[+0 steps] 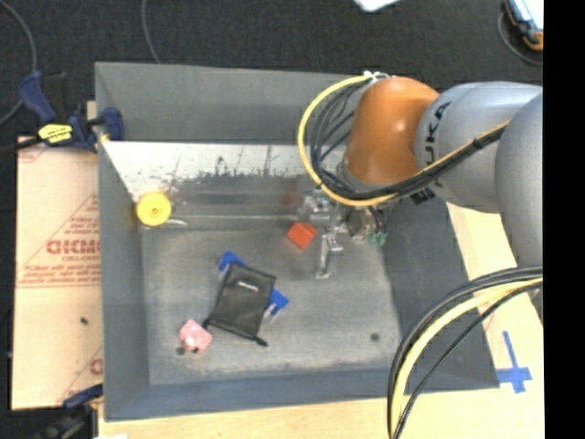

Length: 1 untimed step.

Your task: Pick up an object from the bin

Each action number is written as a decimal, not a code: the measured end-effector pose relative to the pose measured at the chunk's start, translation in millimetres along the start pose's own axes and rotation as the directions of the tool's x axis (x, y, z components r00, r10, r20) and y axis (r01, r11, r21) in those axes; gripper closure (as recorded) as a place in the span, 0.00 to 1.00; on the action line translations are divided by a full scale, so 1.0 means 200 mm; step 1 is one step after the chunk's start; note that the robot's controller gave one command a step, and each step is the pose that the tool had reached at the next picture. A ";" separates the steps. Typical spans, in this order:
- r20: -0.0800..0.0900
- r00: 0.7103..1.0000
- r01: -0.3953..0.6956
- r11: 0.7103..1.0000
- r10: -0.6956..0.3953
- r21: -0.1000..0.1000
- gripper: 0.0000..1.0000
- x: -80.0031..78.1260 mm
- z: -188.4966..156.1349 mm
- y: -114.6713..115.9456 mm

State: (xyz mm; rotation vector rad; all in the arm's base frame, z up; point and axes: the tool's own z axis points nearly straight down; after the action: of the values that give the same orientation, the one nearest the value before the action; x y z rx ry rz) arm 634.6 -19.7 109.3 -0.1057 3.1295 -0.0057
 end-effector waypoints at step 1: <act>-0.019 0.996 0.084 0.996 -0.084 -0.010 0.00 0.03 0.20 0.31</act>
Offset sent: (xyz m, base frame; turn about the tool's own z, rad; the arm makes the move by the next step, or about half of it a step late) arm -0.0312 0.0770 -0.0393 0.0560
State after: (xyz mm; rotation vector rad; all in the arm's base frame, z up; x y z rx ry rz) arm 625.3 42.5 69.1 -0.2390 3.1417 0.0072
